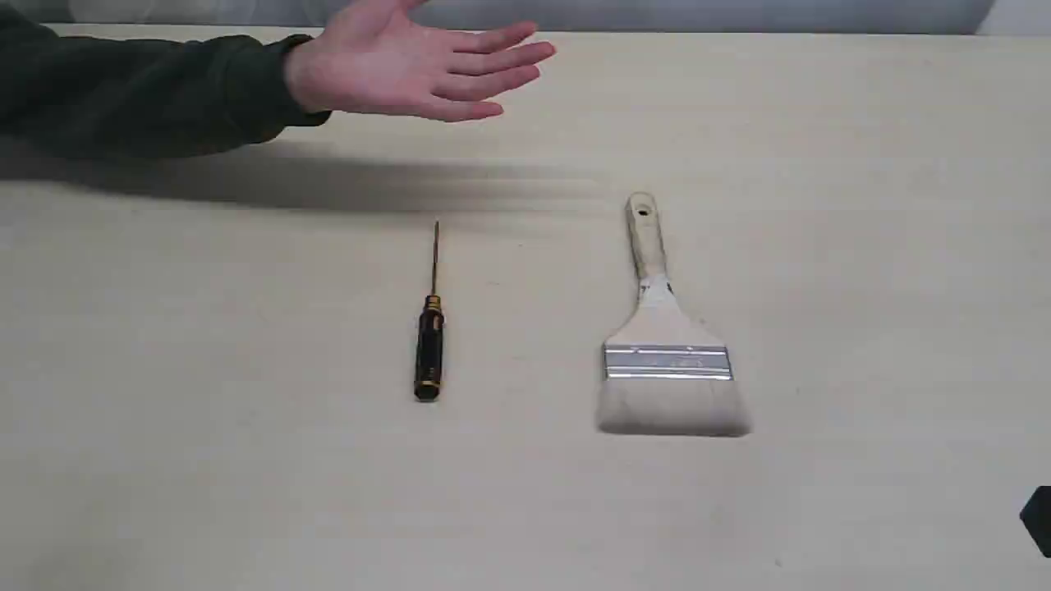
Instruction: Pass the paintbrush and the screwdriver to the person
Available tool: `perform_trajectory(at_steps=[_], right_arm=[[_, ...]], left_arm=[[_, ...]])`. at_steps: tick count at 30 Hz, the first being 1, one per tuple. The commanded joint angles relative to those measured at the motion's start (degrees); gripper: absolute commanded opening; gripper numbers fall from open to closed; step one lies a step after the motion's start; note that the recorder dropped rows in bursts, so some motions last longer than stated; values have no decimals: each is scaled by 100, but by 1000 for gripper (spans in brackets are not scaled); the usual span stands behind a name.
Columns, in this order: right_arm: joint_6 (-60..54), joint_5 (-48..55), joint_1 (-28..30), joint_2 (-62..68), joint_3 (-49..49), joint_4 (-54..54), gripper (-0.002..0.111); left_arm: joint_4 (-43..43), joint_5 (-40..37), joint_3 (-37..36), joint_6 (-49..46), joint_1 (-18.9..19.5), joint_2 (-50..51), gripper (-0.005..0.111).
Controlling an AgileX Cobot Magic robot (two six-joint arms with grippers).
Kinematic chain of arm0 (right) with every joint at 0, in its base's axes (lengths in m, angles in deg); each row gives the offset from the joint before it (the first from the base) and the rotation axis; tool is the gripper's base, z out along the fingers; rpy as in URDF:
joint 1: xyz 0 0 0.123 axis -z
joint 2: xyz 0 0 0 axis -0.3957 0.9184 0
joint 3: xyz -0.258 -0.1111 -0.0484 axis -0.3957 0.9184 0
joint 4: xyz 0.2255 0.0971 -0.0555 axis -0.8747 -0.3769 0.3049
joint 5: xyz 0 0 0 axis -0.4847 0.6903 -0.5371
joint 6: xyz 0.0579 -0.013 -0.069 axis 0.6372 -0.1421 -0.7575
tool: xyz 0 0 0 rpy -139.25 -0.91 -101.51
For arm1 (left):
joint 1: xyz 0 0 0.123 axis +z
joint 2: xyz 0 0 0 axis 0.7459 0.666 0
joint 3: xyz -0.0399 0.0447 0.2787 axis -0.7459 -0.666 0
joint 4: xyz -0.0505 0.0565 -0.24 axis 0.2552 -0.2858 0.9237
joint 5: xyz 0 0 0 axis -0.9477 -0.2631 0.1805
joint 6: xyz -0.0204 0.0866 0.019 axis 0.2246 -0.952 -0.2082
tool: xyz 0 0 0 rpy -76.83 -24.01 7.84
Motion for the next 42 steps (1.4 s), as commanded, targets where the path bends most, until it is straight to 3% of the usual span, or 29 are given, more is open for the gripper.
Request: perform_trajectory(at_steps=[1,21,29,42], right_arm=[[17,-16,34,-35,15,54,4],[17,-31,34,-35,15,54,4],[17,-788,34,-35,15,54,4],[17,-1136,34,-35,15,54,4]], left_arm=[[27,50,-12,12,-37,-14,0],[16,70,-12,12,-37,-14,0],[13,60,-12,12,-37,-14,0],[13,60,-12,12,-37,-14,0]])
